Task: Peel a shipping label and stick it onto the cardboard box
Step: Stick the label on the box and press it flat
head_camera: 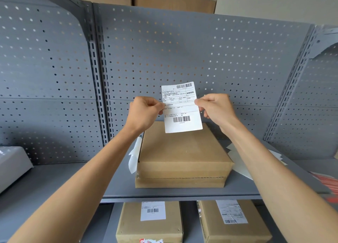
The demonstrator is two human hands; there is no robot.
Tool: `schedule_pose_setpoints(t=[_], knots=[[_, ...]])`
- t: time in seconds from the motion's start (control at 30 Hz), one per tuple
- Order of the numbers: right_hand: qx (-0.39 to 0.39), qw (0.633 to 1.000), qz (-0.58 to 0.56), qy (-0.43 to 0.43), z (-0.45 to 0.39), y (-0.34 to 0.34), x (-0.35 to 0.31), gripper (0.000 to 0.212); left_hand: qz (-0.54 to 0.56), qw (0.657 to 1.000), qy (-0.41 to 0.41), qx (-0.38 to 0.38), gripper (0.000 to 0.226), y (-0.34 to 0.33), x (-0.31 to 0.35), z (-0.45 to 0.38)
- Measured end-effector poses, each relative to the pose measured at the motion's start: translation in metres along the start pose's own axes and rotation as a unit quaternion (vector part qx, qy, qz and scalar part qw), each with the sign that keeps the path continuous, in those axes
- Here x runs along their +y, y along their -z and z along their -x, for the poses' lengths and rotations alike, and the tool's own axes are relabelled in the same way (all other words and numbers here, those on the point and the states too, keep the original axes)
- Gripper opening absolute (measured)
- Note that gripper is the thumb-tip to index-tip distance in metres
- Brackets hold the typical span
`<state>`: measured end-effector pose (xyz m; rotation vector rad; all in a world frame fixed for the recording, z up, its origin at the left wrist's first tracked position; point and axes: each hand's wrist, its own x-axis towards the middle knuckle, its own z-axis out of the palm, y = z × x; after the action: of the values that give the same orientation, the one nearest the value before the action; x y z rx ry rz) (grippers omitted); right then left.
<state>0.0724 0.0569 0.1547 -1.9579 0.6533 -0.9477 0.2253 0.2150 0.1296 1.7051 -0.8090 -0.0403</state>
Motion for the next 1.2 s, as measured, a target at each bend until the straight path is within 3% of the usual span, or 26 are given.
schedule_pose_setpoints(t=[0.47, 1.2], knots=[[-0.078, 0.985, 0.123, -0.09, 0.005, -0.012, 0.036, 0.017, -0.144, 0.984, 0.055, -0.084, 0.022, -0.013, -0.029, 0.0], [-0.099, 0.975, 0.182, -0.084, 0.004, -0.02, 0.055, 0.017, -0.194, 0.973, 0.056, -0.113, 0.021, -0.018, -0.037, 0.004]])
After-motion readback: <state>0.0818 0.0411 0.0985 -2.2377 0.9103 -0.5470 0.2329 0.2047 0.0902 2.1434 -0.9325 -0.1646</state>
